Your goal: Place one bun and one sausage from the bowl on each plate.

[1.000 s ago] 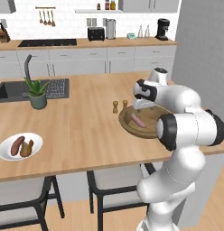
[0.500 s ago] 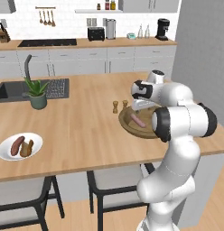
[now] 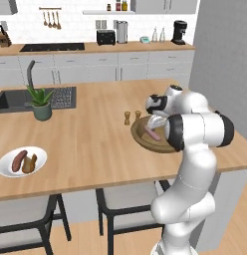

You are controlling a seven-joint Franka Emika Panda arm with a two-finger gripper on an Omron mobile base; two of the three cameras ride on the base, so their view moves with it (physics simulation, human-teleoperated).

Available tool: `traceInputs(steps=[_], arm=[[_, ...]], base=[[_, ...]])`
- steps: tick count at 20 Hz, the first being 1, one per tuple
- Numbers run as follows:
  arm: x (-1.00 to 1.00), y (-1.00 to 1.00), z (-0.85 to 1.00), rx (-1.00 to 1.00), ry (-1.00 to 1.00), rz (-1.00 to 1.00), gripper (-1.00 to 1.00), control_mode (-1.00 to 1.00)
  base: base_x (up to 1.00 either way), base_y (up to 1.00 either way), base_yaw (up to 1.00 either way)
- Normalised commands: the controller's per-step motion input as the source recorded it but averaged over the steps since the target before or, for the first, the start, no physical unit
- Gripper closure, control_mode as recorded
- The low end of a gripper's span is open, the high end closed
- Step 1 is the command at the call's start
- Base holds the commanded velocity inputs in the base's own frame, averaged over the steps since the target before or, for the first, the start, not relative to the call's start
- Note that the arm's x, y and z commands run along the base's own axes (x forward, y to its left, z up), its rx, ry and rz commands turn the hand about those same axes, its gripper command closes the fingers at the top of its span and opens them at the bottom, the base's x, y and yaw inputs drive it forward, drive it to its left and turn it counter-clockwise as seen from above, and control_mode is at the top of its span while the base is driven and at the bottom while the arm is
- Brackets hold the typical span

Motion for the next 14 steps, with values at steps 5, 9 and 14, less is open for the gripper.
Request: traceInputs(steps=[5, 9, 14], arm=[[0.22, -0.04, -0.35, 0.0, 0.0, 0.01, -1.0, -1.0], [0.25, 0.0, -0.2, 0.0, 0.0, 0.0, -1.0, -1.0], [0.26, 0.0, -0.26, 0.0, 0.0, 0.0, -1.0, -1.0]], base=[[0.0, 0.0, 0.0], [0.0, 0.0, 0.0], [0.0, 0.0, 0.0]])
